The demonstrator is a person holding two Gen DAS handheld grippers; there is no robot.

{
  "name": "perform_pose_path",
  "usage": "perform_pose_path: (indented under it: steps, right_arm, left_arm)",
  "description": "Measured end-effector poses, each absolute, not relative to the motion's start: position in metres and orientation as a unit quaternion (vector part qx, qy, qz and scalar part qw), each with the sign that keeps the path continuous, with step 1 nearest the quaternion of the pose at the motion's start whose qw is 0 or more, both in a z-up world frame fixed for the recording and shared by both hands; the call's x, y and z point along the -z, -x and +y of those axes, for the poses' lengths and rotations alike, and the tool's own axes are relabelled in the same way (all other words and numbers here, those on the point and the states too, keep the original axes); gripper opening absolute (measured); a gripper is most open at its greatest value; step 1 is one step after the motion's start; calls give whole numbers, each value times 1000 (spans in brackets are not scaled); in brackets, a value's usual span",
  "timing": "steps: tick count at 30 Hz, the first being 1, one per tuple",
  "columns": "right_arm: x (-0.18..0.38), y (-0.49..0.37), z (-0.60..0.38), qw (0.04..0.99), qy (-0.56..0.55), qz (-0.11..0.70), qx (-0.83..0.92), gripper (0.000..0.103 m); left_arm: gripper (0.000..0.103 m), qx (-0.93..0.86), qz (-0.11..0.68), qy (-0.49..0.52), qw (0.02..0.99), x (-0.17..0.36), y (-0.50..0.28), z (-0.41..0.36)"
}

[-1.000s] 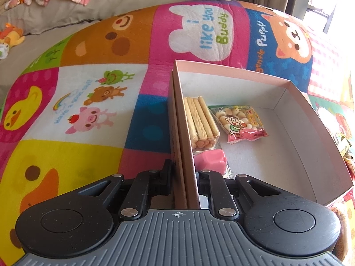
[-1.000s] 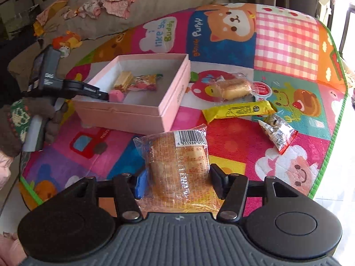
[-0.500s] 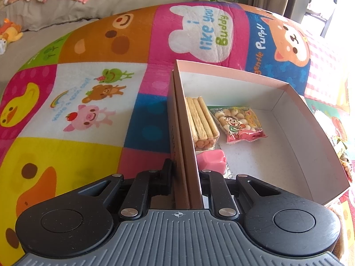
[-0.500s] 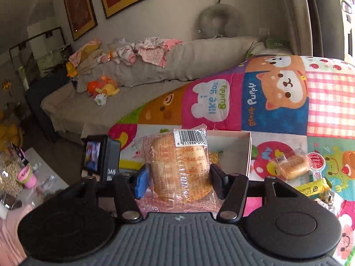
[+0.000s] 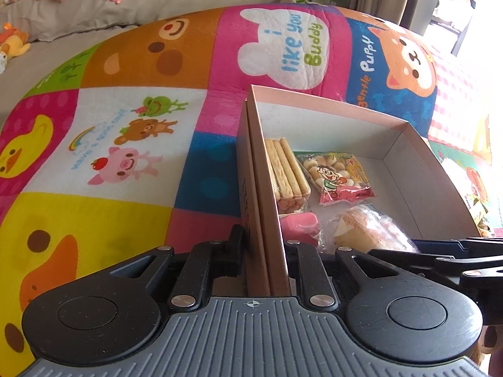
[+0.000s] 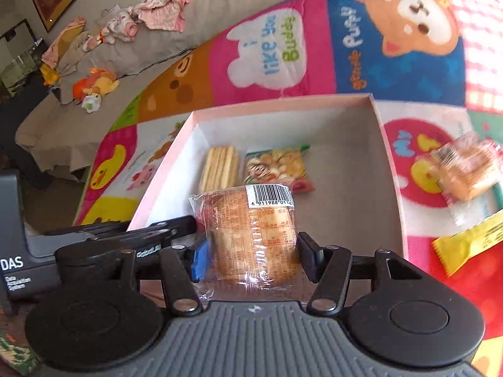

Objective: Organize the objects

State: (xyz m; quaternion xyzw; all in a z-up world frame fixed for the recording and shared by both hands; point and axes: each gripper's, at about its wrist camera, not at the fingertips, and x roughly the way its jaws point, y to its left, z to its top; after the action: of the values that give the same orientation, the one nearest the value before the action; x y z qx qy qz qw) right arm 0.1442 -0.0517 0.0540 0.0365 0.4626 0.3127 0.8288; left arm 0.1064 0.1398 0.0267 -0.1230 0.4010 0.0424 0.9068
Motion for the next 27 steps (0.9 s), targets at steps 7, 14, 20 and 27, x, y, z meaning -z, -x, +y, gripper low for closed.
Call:
perform_pose_path:
  steps: [7,14,20,27]
  right_arm:
    - [-64,-146,-70,819,-99,459,-330,72]
    - [-49,-160,-75,769,-195,500,-346,74]
    - [-53,-158,-77,749,-232,492,-378,79]
    - [-100,-110,-139,870,-88,364,-322,75]
  left_arm:
    - [18,-43,401,122,907,-27,-106,139]
    - [16,-44,401,122,907,-26,-107,140]
    - [16,-45,401,124,906,-26,-107,141]
    - [16,-46,401,122,907,-26,-107,141]
